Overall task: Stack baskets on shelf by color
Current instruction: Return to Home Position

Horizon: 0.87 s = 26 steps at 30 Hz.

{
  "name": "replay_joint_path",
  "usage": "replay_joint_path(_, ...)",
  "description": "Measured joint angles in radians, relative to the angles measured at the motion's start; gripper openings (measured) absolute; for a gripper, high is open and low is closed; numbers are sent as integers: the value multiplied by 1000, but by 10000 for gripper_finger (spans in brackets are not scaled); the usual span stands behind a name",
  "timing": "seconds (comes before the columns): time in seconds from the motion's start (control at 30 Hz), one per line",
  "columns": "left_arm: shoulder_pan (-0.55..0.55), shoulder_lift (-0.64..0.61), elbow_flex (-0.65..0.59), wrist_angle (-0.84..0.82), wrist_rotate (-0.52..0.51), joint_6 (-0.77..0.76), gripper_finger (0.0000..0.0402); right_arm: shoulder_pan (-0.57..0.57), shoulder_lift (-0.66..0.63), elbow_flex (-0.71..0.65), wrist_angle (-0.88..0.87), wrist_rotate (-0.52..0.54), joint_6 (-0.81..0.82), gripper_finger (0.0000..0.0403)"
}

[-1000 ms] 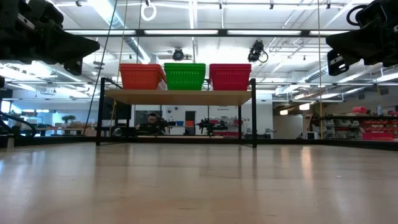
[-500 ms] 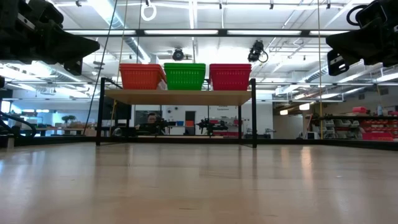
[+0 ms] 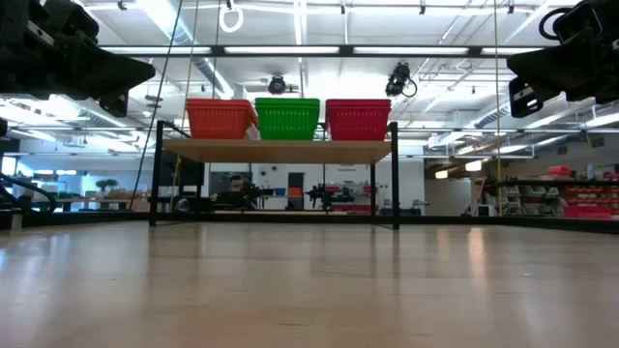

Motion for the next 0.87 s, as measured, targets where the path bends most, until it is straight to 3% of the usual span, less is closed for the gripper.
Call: replay_joint_path(0.87, 0, 0, 0, 0, 0, 0, 34, 0, 0, 0, 0, 0, 0, 16)
